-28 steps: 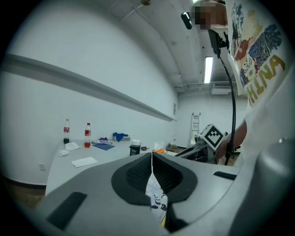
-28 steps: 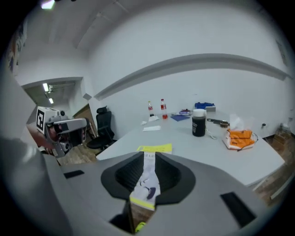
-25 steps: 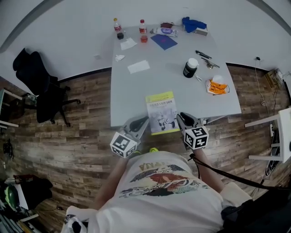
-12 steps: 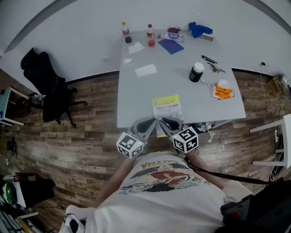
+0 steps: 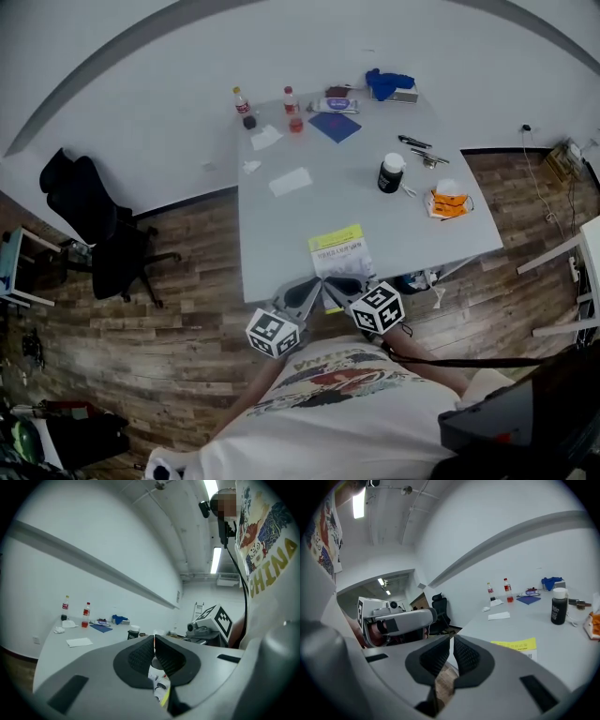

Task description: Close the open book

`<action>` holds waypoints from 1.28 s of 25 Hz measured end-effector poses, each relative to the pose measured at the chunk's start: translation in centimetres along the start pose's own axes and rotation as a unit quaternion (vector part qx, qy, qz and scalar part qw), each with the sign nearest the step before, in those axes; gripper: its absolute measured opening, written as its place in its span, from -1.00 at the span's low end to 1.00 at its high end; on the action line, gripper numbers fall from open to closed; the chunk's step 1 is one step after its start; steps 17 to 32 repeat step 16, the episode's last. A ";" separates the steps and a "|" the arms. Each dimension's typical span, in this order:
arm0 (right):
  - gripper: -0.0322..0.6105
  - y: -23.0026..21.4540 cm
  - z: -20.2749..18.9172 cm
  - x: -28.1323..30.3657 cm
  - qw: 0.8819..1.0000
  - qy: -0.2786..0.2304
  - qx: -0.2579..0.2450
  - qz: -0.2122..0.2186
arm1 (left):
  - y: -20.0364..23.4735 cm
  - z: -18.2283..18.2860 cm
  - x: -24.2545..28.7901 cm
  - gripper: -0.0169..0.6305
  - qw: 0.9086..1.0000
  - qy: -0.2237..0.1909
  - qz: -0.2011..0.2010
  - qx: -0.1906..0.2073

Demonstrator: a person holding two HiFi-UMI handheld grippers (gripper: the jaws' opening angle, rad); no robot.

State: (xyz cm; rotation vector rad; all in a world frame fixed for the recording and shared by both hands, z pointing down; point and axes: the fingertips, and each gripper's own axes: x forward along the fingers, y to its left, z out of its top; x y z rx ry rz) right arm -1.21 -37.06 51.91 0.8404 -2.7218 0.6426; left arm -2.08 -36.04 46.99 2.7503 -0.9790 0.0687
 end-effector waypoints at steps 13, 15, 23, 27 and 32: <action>-0.78 -0.7 1.7 1.2 1.000 0.010 -0.008 0.009 | 2.0 1.1 0.3 -0.91 1.000 -0.011 0.018 -0.007; -0.78 -1.1 1.7 1.4 1.000 0.010 -0.008 0.008 | 2.3 1.1 0.4 -0.91 1.000 -0.012 0.020 -0.008; -0.78 -1.3 1.7 1.5 1.000 0.010 -0.008 0.006 | 2.5 1.1 0.4 -0.91 1.000 -0.013 0.021 -0.009; -0.78 -1.3 1.7 1.5 1.000 0.010 -0.008 0.006 | 2.5 1.1 0.4 -0.91 1.000 -0.013 0.021 -0.009; -0.78 -1.3 1.7 1.5 1.000 0.010 -0.008 0.006 | 2.5 1.1 0.4 -0.91 1.000 -0.013 0.021 -0.009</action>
